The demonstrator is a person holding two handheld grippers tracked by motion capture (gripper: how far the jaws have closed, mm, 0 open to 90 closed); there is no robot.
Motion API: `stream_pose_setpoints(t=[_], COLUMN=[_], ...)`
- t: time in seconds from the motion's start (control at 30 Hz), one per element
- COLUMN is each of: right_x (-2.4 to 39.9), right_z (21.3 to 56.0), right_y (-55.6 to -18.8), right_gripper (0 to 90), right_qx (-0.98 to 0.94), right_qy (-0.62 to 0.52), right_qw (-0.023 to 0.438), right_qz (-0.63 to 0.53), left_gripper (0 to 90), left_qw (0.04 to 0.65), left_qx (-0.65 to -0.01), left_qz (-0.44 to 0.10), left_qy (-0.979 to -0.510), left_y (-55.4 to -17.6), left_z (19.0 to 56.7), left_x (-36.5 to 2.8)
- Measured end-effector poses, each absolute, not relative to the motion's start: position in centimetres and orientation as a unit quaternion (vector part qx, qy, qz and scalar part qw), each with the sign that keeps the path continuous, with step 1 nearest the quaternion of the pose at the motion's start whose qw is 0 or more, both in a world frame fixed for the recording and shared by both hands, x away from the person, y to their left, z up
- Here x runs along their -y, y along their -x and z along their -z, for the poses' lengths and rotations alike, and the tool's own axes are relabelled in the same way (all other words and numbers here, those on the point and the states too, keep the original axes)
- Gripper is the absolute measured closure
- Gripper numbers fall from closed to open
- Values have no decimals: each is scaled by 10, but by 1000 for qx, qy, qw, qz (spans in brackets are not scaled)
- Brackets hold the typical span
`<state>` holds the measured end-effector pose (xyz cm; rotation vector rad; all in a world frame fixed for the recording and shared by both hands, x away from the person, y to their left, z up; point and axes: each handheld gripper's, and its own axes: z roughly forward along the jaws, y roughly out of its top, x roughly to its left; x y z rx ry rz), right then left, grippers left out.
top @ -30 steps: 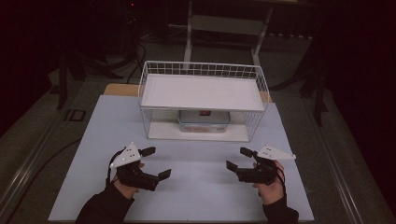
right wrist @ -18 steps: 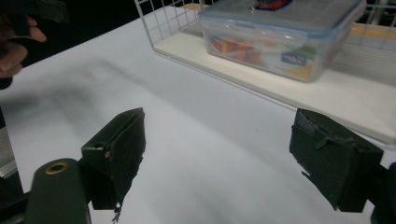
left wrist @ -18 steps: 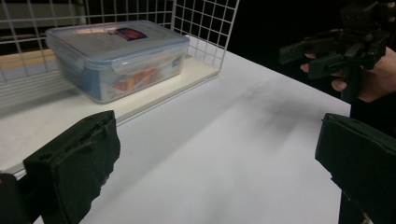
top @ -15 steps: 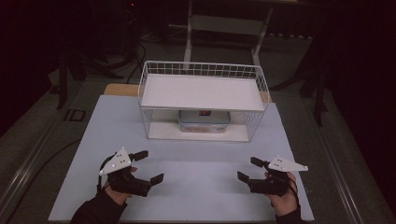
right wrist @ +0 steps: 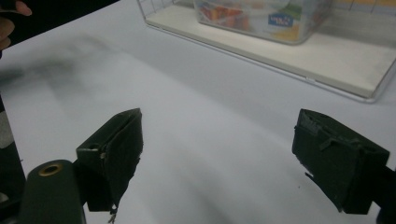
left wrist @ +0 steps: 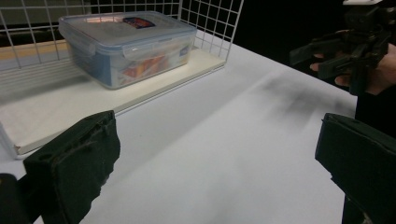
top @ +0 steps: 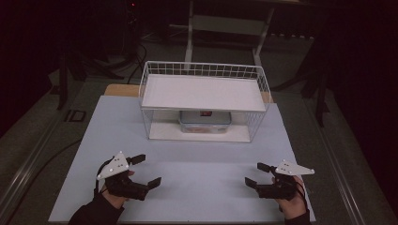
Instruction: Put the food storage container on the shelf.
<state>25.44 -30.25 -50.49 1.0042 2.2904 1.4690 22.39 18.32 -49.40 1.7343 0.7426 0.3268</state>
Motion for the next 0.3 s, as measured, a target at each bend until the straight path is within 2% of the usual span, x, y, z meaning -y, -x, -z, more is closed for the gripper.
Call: stream_pose_setpoints(t=[0.3], right_x=[300], right_z=[509], right_y=[-256], right_gripper=[162], right_qx=[-790], right_qy=[-341], right_qw=[112], right_qz=[-497], left_gripper=[0], left_qw=[576], left_qx=[-325], left_qz=[-133], left_qy=[-738], left_y=[-228], left_z=[499], left_x=[-184])
